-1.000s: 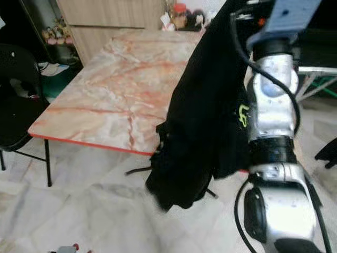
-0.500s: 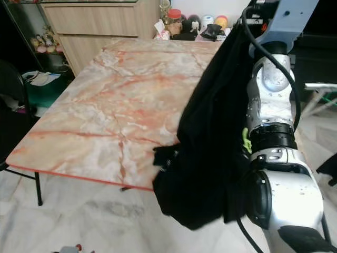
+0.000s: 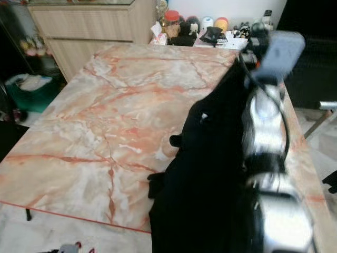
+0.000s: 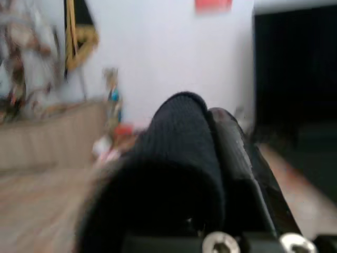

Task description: Hang hanger

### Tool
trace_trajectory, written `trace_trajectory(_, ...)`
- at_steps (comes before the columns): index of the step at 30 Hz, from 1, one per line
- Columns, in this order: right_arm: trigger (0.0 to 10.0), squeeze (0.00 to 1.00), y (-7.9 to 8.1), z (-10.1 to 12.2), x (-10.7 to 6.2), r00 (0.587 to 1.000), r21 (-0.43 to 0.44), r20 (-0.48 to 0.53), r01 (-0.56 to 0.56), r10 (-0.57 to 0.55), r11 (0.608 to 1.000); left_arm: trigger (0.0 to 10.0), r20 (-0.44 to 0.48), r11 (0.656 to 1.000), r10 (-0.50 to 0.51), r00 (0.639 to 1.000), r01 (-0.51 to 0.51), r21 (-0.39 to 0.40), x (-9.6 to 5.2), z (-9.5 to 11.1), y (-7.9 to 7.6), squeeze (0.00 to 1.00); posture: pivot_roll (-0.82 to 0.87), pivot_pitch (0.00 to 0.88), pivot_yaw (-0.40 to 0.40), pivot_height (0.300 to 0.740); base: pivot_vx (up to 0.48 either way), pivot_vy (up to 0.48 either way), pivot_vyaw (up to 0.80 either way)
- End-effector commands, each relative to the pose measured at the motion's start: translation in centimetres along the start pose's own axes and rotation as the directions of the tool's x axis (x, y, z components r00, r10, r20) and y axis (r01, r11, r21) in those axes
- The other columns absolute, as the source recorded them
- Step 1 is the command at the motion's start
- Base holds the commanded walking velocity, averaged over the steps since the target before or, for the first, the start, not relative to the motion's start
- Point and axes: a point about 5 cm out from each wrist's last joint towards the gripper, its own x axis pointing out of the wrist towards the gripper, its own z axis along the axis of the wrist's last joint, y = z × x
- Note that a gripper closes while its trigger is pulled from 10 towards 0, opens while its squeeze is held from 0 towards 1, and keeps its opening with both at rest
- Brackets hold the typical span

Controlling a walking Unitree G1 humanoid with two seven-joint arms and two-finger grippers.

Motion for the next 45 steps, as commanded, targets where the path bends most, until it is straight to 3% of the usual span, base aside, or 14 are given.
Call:
trace_trajectory(1,10.0,0.0,-0.1,1.8,-0.7,0.997,0.018,0.072,0.009,-0.011,1.0,10.0,-0.079,1.0,0.001,0.997,-0.001,0.001,-0.2,-2.2,0.2,0.0,-0.03,0.184,0.049,0.74,0.0,0.0,0.0)
trace_trajectory(2,10.0,0.0,-0.1,1.9,-1.1,0.997,0.022,0.074,0.011,-0.013,1.0,10.0,-0.078,1.0,0.0,0.997,0.0,-0.001,-0.2,-2.3,0.2,0.0,-0.03,0.186,0.048,0.74,0.0,0.0,0.0)
trace_trajectory(3,10.0,0.41,-0.1,1.9,-1.6,0.997,0.025,0.071,0.021,-0.022,0.999,10.0,-0.078,1.0,-0.001,0.997,0.0,-0.005,-0.2,-2.3,0.2,0.0,-0.03,0.191,0.046,0.74,0.0,0.0,0.0)
trace_trajectory(4,10.0,0.64,-0.1,1.9,-2.2,0.997,0.029,0.071,0.029,-0.032,0.999,10.0,-0.08,1.0,0.0,0.997,0.0,-0.005,-0.2,-2.4,0.2,0.0,-0.03,0.196,0.044,0.74,0.0,0.0,0.0)
trace_trajectory(5,10.0,1.0,-0.3,2.0,-3.5,0.996,0.017,0.071,0.05,-0.051,0.999,10.0,-0.085,1.0,0.001,0.996,-0.001,0.002,-0.3,-2.5,0.2,0.0,-0.03,0.198,0.043,0.74,0.0,0.0,0.0)
trace_trajectory(12,10.0,1.0,-0.4,2.7,-5.9,0.998,-0.086,0.06,0.042,-0.037,0.995,10.0,-0.091,1.0,0.007,0.996,-0.006,0.015,-0.3,-2.7,0.2,0.0,-0.03,0.199,0.03,0.74,0.0,0.0,0.0)
trace_trajectory(16,10.0,1.0,-1.8,2.7,-7.3,0.989,-0.094,0.012,0.148,-0.147,0.985,10.0,-0.091,1.0,0.007,0.996,-0.005,0.016,-0.3,-2.8,0.2,0.0,-0.03,0.194,0.025,0.74,0.0,0.0,0.0)
trace_trajectory(19,10.0,1.0,-3.0,1.0,-9.5,0.966,-0.037,-0.124,0.225,-0.228,0.974,10.0,-0.095,1.0,0.002,0.995,0.0,0.018,-0.3,-2.9,0.2,0.0,-0.03,0.189,0.023,0.74,0.0,0.0,0.0)
trace_trajectory(22,10.0,1.0,-2.3,-1.1,-11.5,0.936,0.033,-0.297,0.208,-0.189,0.978,10.0,-0.103,0.999,-0.007,0.995,0.011,0.033,-0.3,-3.0,0.2,0.0,-0.04,0.184,0.022,0.74,0.0,0.0,0.0)
trace_trajectory(24,10.0,1.0,-2.0,-1.4,-12.4,0.925,0.056,-0.338,0.203,-0.172,0.978,10.0,-0.103,0.999,-0.008,0.995,0.012,0.045,-0.3,-3.0,0.2,0.0,-0.04,0.183,0.022,0.74,0.0,0.0,0.0)
trace_trajectory(33,10.0,1.0,-0.8,-0.6,-14.9,0.938,0.078,-0.333,0.123,-0.091,0.989,10.0,-0.1,0.998,0.009,0.995,-0.003,0.06,-0.4,-3.1,0.4,0.0,-0.03,0.175,0.021,0.74,0.0,0.0,0.0)
trace_trajectory(34,10.0,0.61,-0.6,-0.8,-15.3,0.935,0.086,-0.347,0.114,-0.078,0.99,10.0,-0.1,0.998,0.011,0.995,-0.005,0.061,-0.4,-3.1,0.5,0.0,-0.03,0.173,0.022,0.74,0.0,0.0,0.0)
trace_trajectory(35,10.0,0.0,-0.1,-1.0,-15.8,0.927,0.101,-0.372,0.084,-0.041,0.991,10.0,-0.099,0.998,0.017,0.995,-0.011,0.061,-0.4,-3.1,0.5,0.0,-0.03,0.17,0.023,0.74,0.0,0.0,0.0)
trace_trajectory(45,10.0,0.0,1.4,-0.8,-16.1,0.919,0.11,-0.386,-0.04,0.08,0.993,10.0,-0.081,0.999,0.027,0.996,-0.025,0.021,-0.4,-3.2,0.5,0.0,-0.03,0.146,0.012,0.74,0.0,0.0,0.0)
